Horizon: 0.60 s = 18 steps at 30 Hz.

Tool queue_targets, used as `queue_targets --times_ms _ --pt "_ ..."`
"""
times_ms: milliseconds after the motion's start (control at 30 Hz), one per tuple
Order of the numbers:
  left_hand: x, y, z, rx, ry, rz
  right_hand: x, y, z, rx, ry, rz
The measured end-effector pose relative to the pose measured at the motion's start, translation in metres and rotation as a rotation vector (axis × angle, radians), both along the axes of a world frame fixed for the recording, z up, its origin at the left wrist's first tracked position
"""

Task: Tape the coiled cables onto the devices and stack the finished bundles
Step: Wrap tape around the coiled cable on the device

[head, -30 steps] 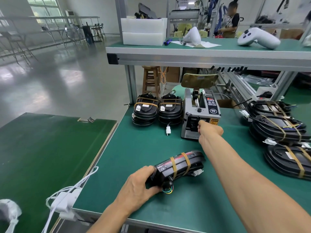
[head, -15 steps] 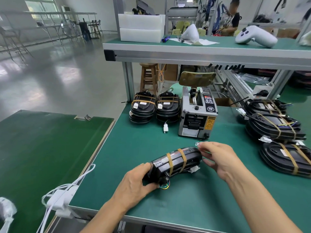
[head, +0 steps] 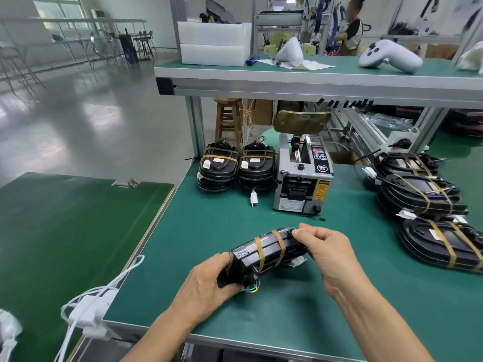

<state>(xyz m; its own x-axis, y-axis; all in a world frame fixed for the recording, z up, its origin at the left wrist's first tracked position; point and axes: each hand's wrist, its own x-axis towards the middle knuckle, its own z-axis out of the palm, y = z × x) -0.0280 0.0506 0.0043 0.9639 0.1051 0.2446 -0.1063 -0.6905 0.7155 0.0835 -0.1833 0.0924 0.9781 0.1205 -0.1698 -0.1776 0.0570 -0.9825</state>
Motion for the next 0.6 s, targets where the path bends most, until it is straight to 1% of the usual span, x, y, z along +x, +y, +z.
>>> queue_targets --times_ms 267,600 --pt "0.0003 0.0002 -0.0010 0.016 -0.009 -0.005 -0.0021 0.0027 -0.0024 -0.018 -0.020 -0.033" --pt "-0.0012 0.0004 0.0008 0.018 0.007 -0.001 -0.0004 0.0038 -0.0071 -0.045 -0.085 -0.018"
